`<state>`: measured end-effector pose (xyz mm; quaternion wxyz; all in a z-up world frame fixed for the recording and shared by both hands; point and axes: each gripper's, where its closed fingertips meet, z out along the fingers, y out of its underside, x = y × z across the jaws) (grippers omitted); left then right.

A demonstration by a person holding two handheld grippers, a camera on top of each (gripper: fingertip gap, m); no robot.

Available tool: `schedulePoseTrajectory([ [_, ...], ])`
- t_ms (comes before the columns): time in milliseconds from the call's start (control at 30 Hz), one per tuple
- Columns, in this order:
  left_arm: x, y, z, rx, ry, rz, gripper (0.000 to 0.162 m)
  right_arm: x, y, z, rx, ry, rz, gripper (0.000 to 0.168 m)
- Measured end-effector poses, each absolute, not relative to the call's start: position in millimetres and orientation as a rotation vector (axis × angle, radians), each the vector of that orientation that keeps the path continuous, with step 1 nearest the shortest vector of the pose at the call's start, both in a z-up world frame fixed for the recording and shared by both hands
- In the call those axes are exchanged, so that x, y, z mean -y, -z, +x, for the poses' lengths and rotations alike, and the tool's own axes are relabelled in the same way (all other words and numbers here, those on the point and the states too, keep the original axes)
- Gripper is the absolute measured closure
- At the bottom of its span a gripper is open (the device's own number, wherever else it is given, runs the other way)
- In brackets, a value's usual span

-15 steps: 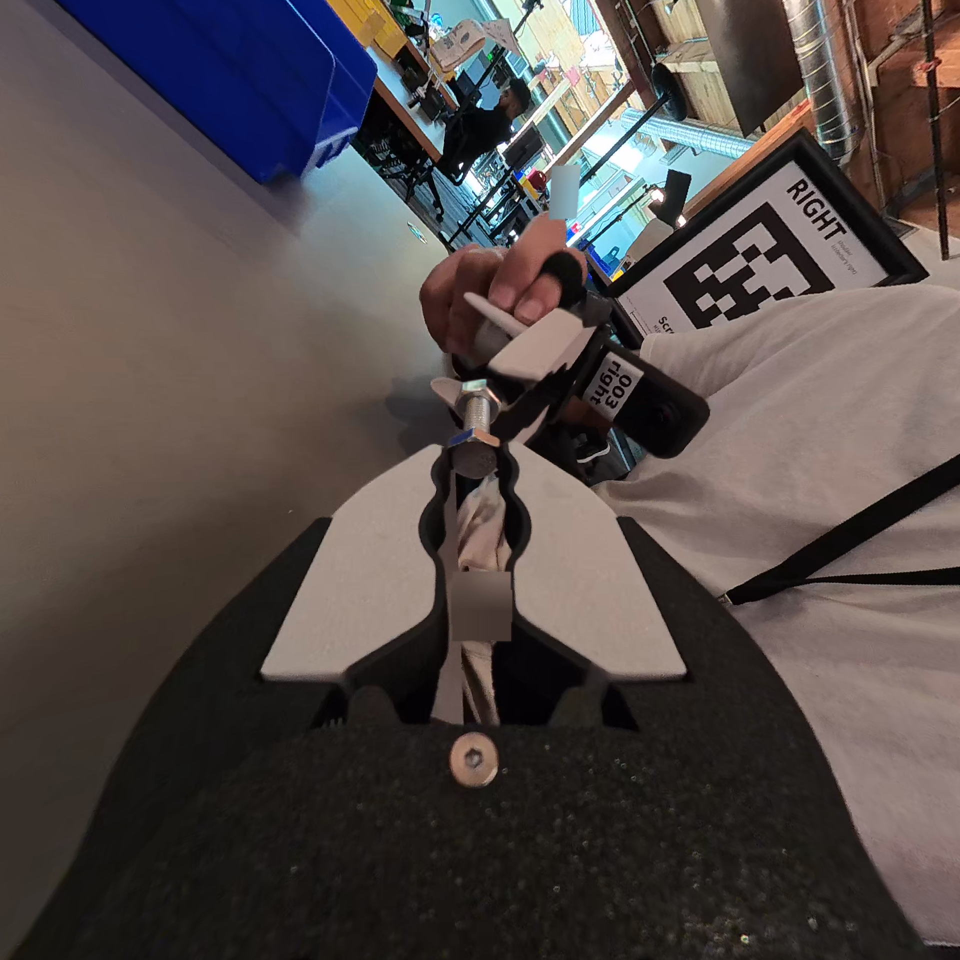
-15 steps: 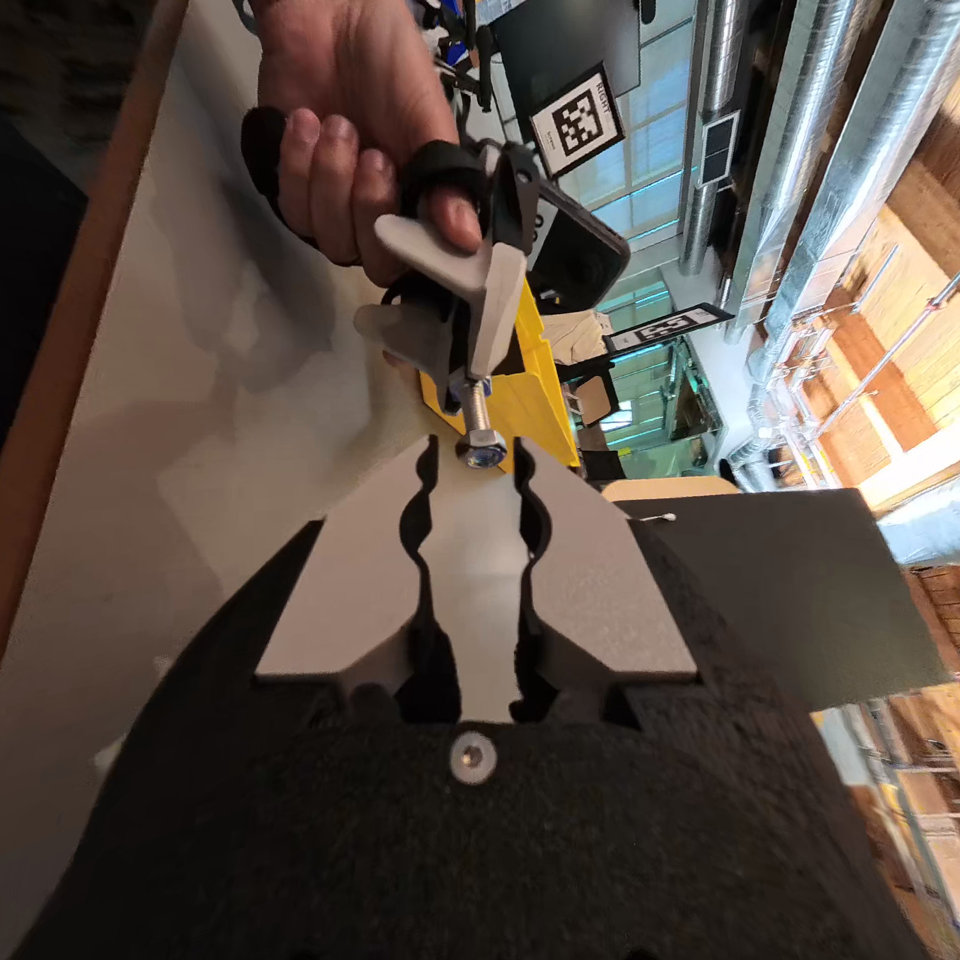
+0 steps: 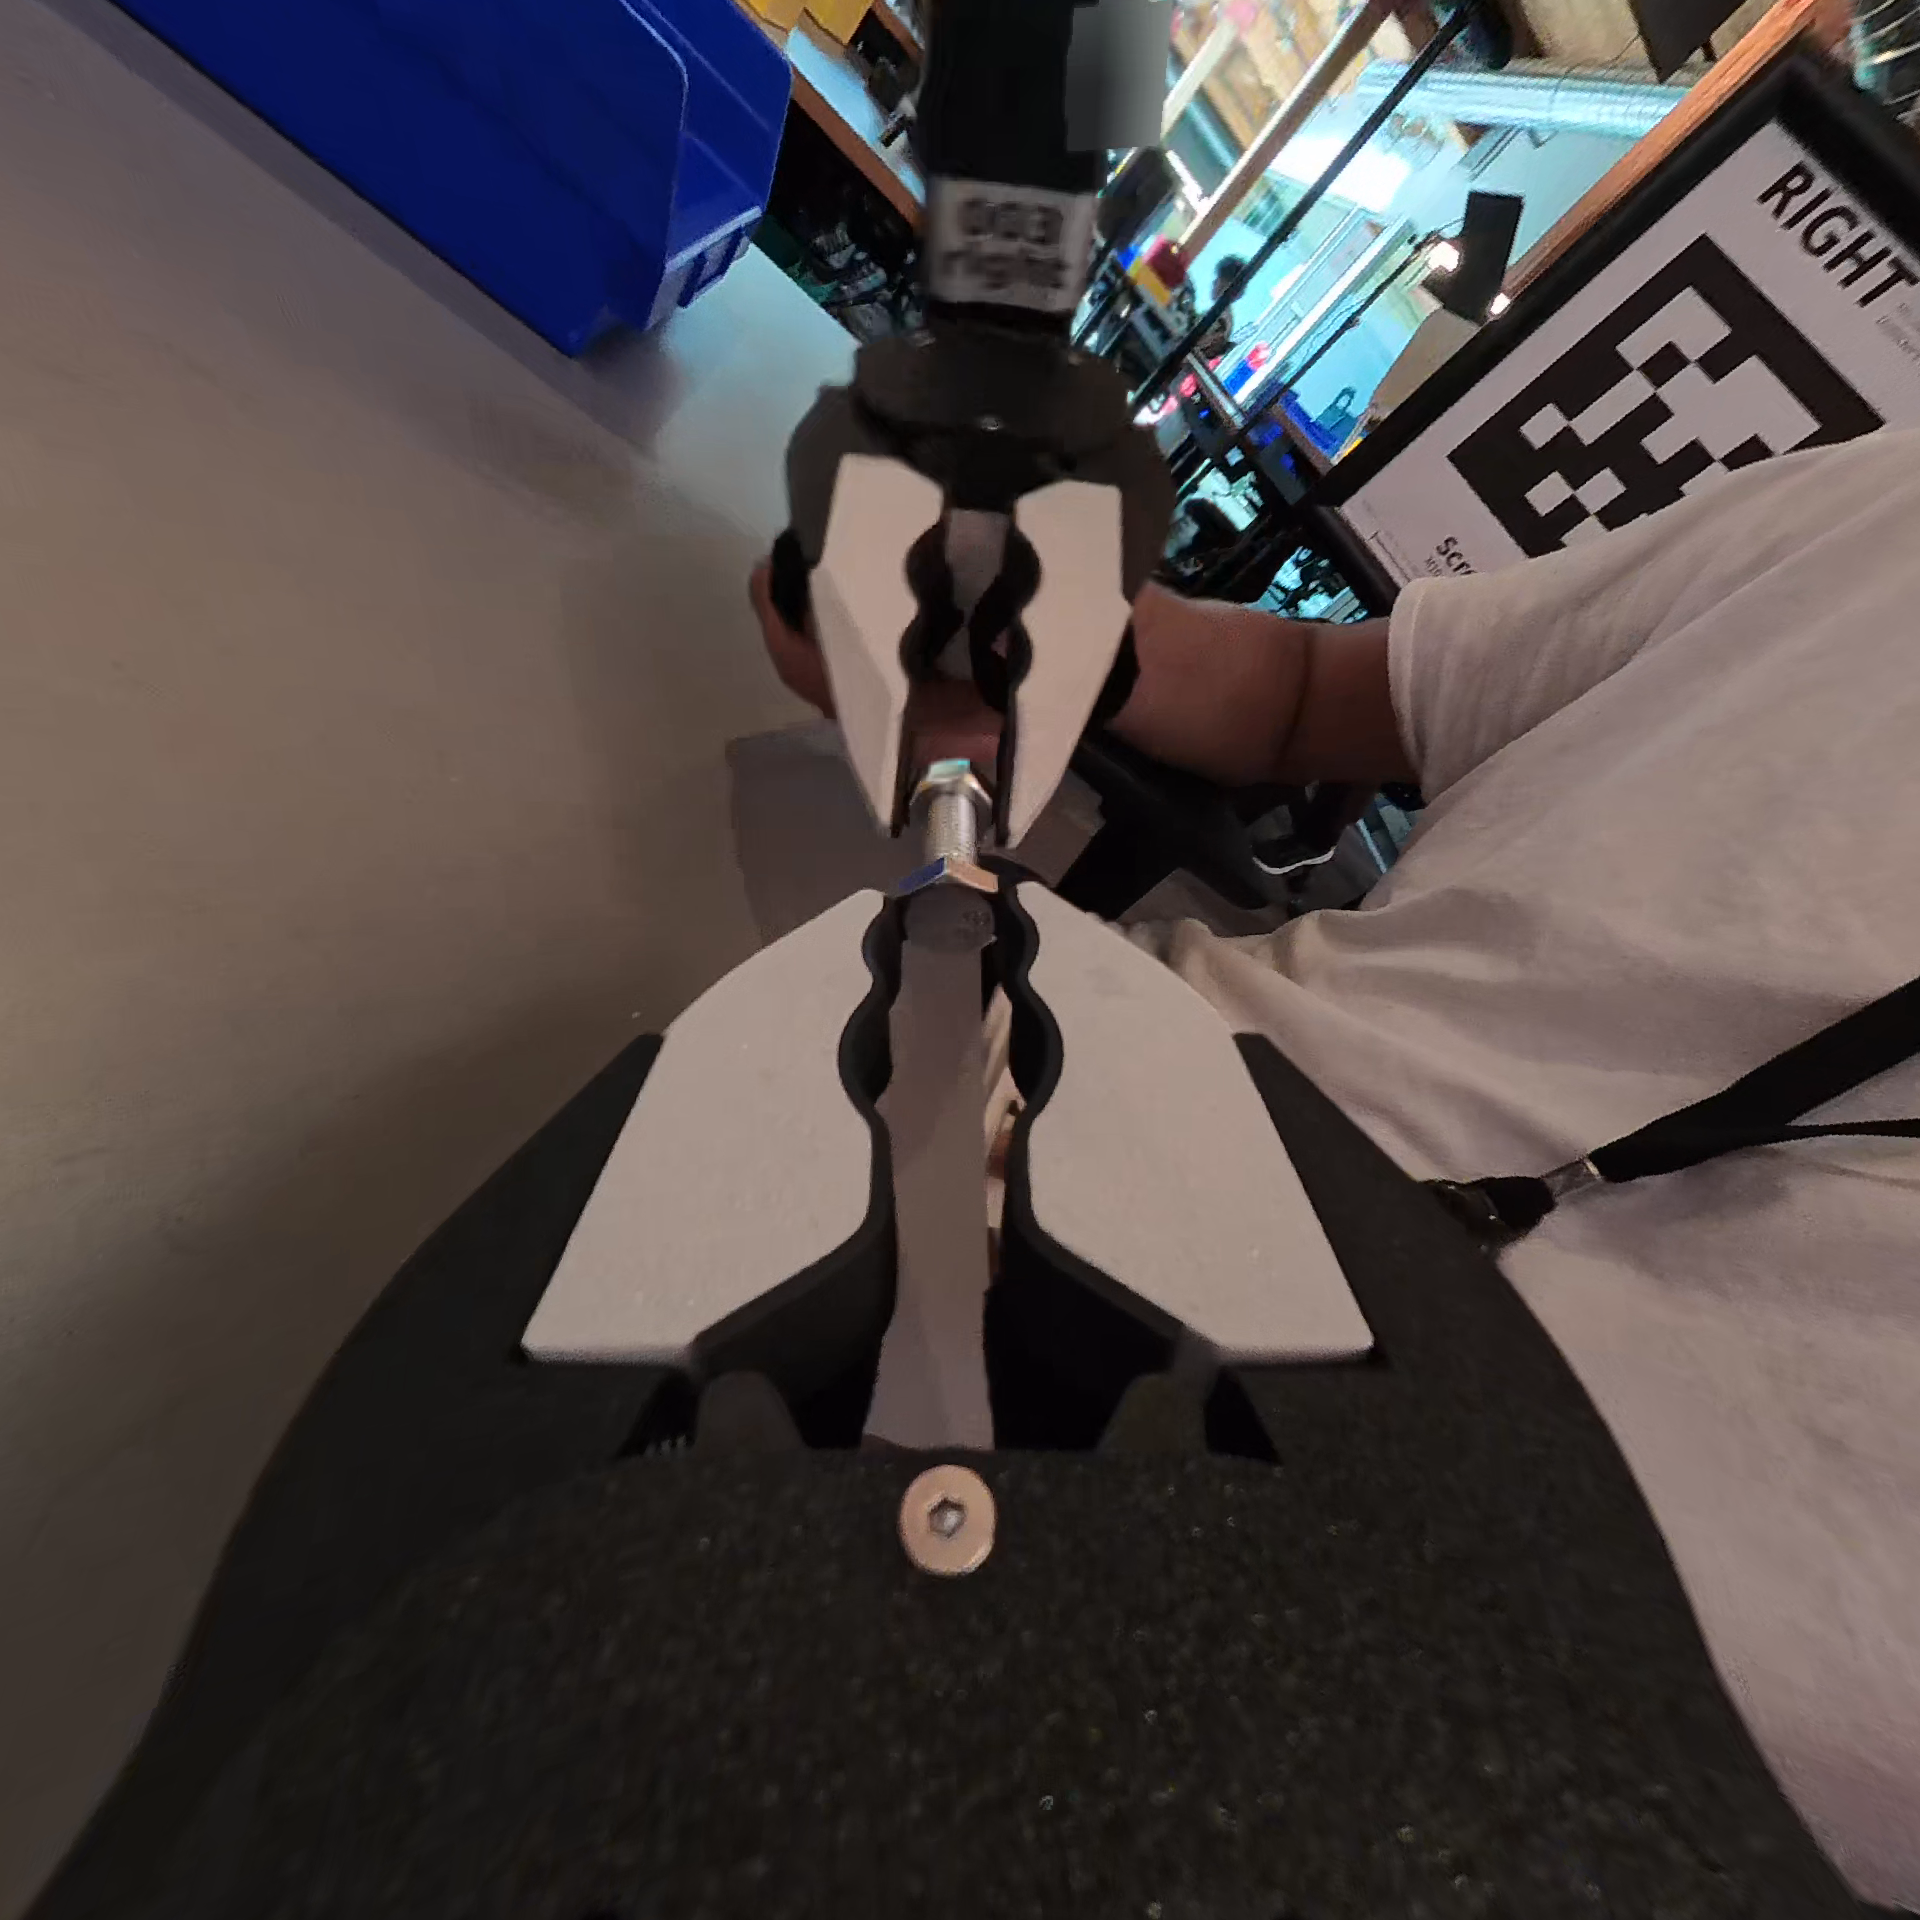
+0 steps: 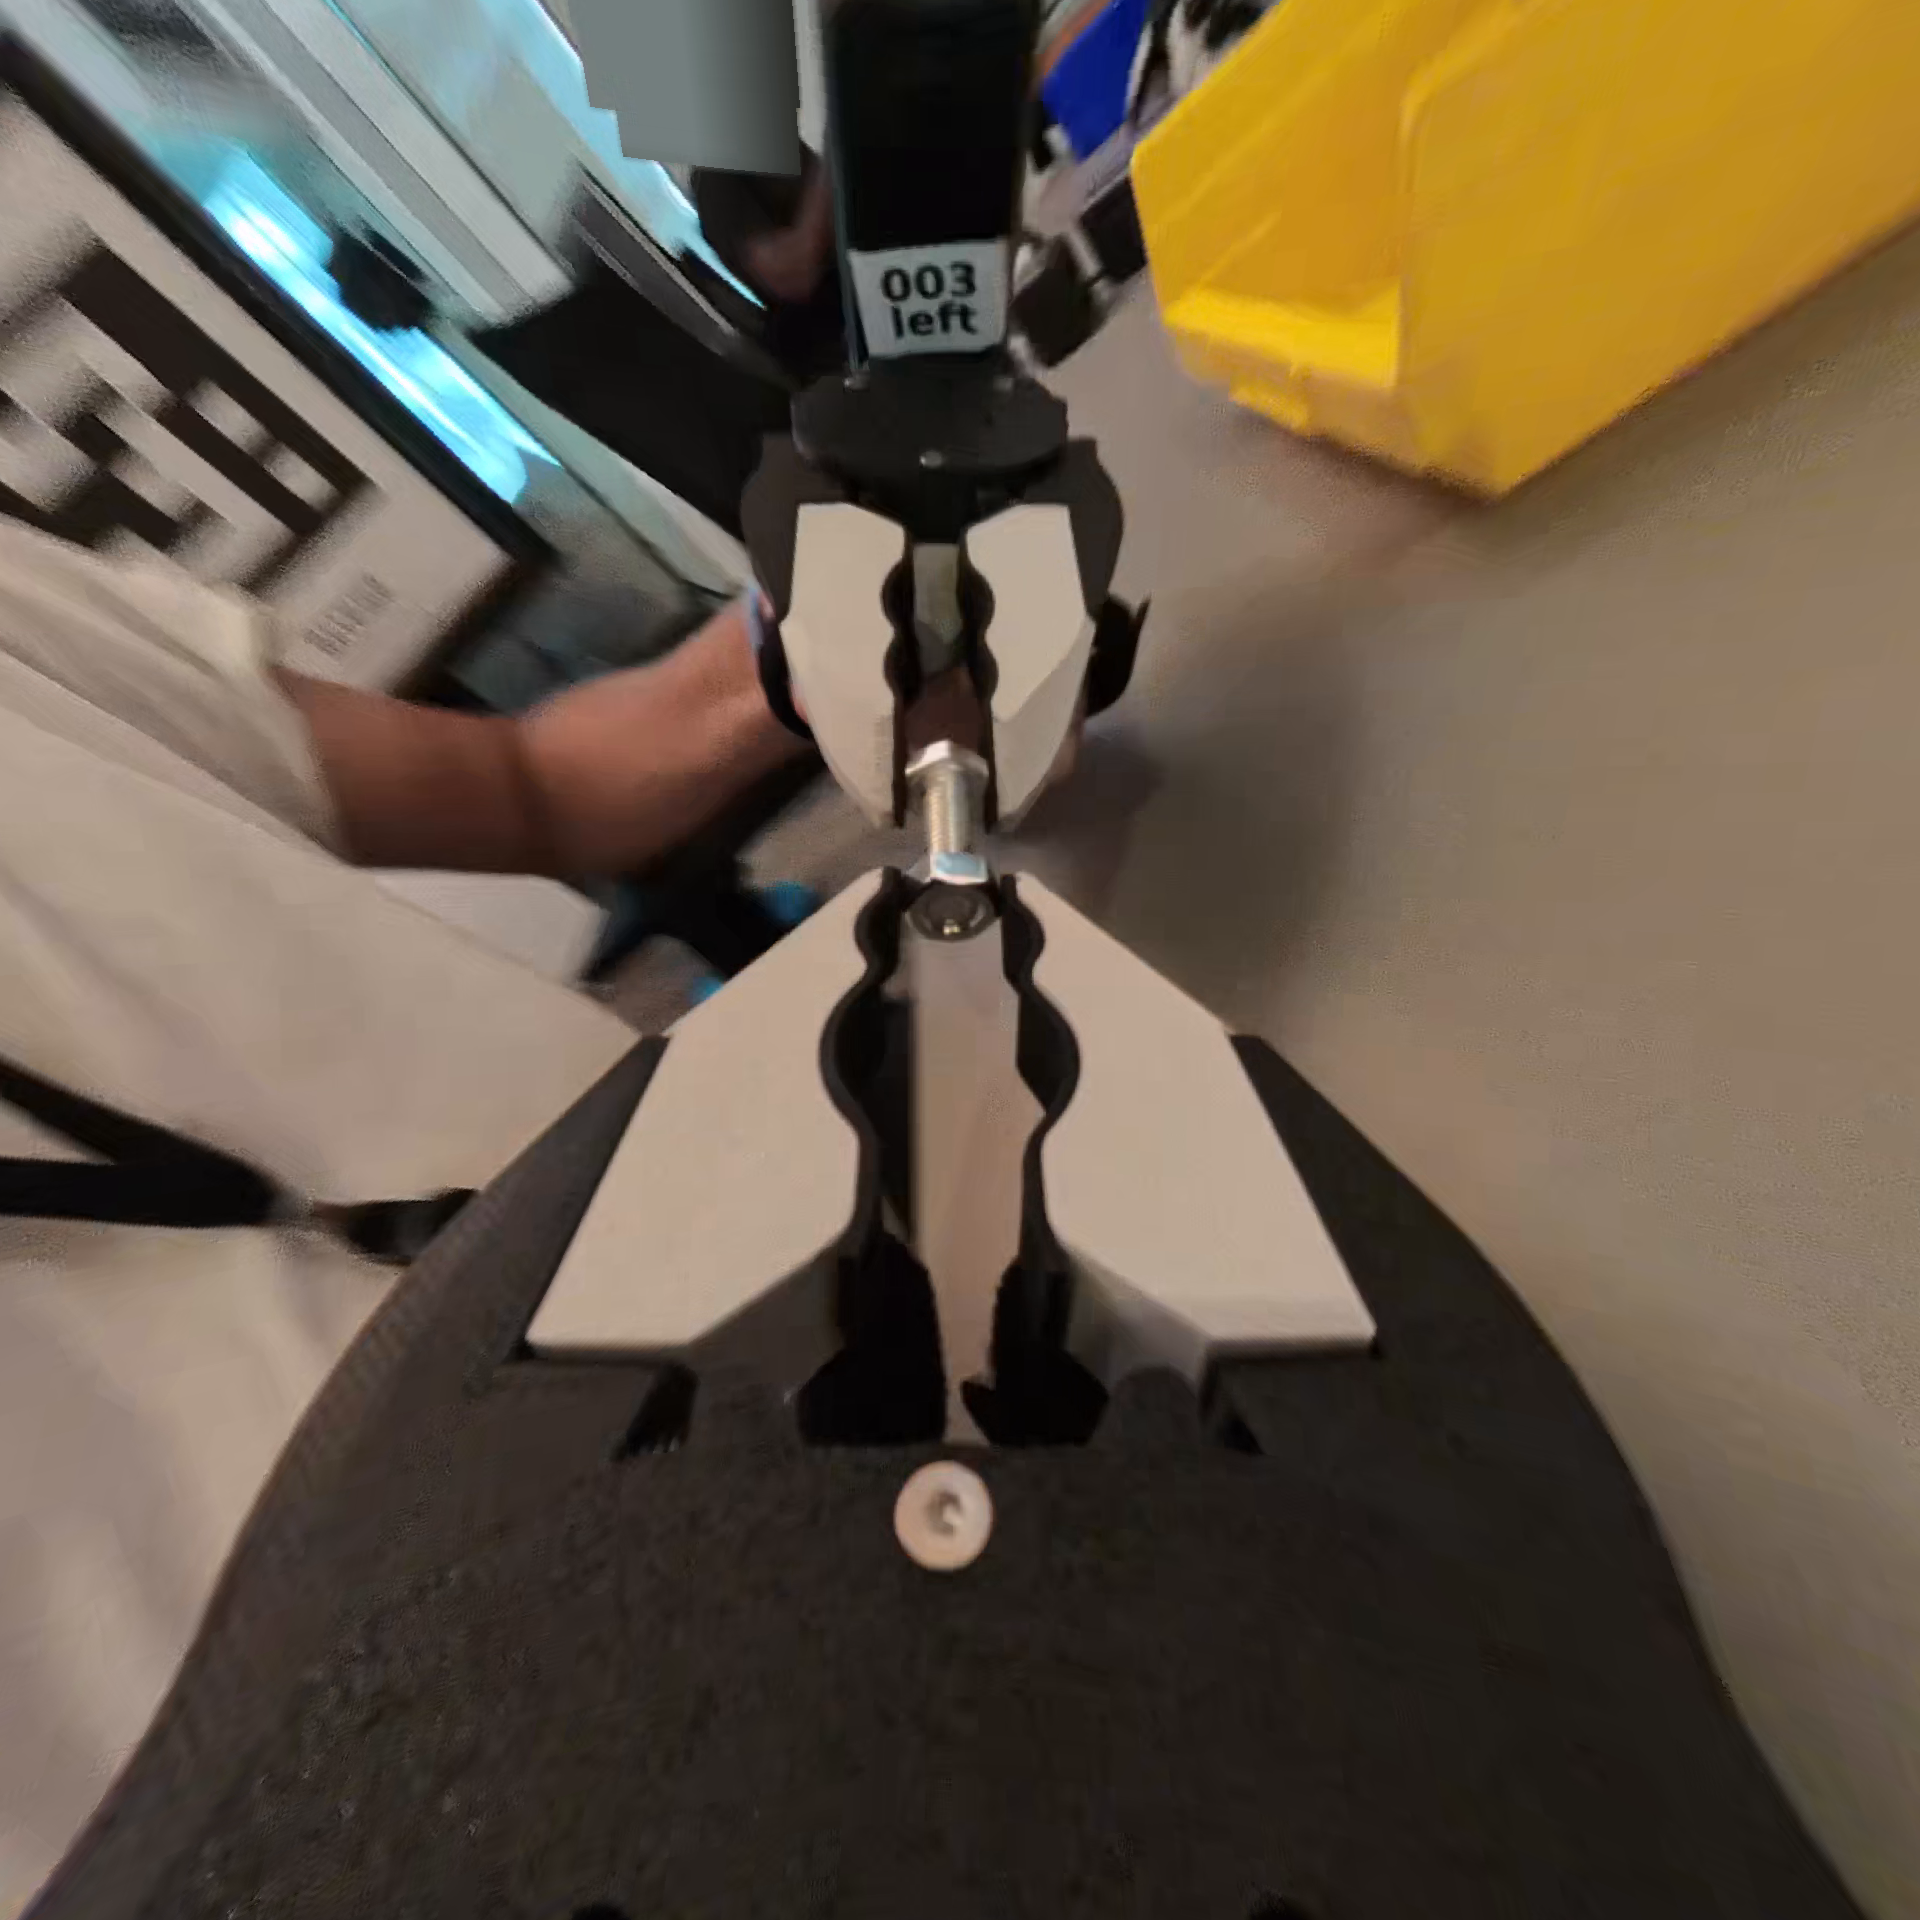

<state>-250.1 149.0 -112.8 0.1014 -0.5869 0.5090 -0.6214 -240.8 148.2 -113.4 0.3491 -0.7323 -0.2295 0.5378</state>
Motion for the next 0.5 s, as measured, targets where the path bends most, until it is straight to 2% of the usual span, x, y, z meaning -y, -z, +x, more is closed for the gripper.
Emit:
schedulePoseTrajectory([
  [133, -151.4, 104.5, -250.5, -1.503, 1.799, -1.656, 0.145, -147.1, 106.8, -243.7, 0.269, -1.873, -1.871, 0.150],
  [233, -153.8, 99.3, -252.3, -1.473, 1.820, -1.641, 0.145, -149.6, 100.6, -245.4, 0.226, -1.909, -1.831, 0.149],
  [367, -159.3, 97.4, -253.7, -1.410, 1.877, -1.675, 0.145, -159.9, 85.9, -234.3, 0.383, -1.547, -1.737, 0.124],
  [500, -165.4, 92.7, -252.9, -1.304, 1.981, -1.708, 0.145, -168.6, 101.5, -226.0, 0.772, -0.717, -1.723, 0.112],
])
